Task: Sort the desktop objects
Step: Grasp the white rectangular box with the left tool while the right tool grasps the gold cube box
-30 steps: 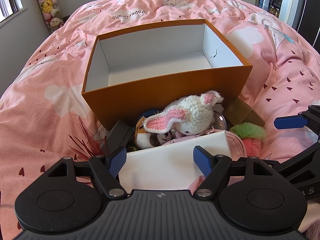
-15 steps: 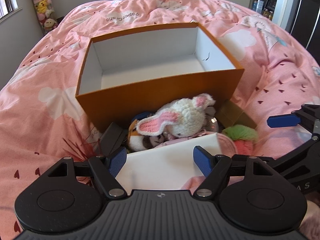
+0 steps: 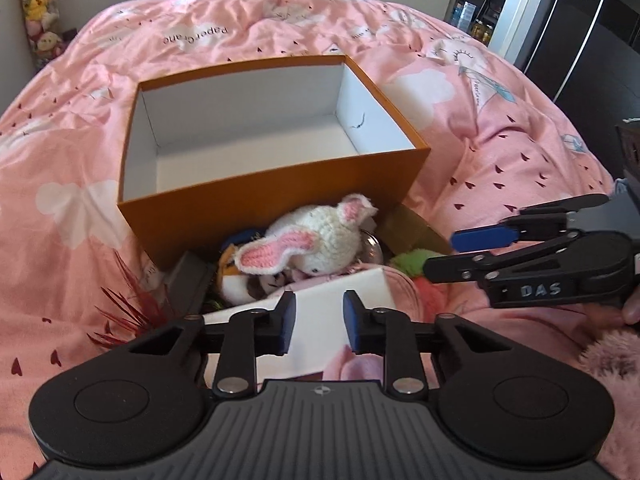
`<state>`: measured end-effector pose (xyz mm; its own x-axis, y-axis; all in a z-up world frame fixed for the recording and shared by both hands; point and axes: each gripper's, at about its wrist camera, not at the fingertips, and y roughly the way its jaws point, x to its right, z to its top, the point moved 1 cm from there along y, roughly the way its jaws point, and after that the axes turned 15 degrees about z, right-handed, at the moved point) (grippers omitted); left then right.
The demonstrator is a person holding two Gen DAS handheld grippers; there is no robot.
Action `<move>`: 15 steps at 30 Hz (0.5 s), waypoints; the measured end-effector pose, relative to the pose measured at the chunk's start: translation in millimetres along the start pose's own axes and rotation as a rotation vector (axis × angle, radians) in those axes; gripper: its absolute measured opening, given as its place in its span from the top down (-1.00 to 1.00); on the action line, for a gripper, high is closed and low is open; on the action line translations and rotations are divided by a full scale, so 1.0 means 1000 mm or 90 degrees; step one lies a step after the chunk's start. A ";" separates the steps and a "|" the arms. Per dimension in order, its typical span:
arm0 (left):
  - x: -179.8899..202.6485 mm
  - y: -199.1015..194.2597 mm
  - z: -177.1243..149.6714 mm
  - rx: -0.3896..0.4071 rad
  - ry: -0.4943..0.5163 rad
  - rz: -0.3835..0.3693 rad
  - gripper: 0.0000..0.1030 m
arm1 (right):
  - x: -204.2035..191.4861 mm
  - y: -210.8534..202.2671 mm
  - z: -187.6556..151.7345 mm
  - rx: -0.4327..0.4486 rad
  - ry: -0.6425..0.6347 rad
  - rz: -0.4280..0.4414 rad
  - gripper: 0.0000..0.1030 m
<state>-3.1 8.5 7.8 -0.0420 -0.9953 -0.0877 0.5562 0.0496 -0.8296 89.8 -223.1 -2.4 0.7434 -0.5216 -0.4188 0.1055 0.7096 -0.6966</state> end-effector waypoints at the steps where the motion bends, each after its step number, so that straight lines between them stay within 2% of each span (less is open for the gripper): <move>1: 0.001 0.000 0.001 -0.007 -0.001 -0.013 0.53 | -0.003 0.002 0.000 -0.005 -0.006 0.011 0.19; 3: 0.003 0.001 0.000 -0.021 0.004 -0.036 0.59 | -0.008 0.007 -0.001 -0.015 -0.010 0.036 0.34; 7: 0.011 0.006 -0.005 -0.064 0.047 -0.054 0.59 | -0.018 0.016 -0.005 -0.044 -0.027 0.058 0.42; 11: 0.011 0.007 -0.012 -0.108 0.090 -0.101 0.60 | -0.022 0.019 -0.007 -0.068 -0.042 0.057 0.42; 15: 0.012 0.005 -0.017 -0.145 0.115 -0.122 0.61 | -0.018 0.015 -0.003 -0.063 -0.018 0.095 0.42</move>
<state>-14.9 -1.6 -6.2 -0.2856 -0.9584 0.0020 0.3255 -0.0990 -0.9403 76.3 -204.4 -7.2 0.7645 -0.3992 -0.5062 -0.0716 0.7277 -0.6821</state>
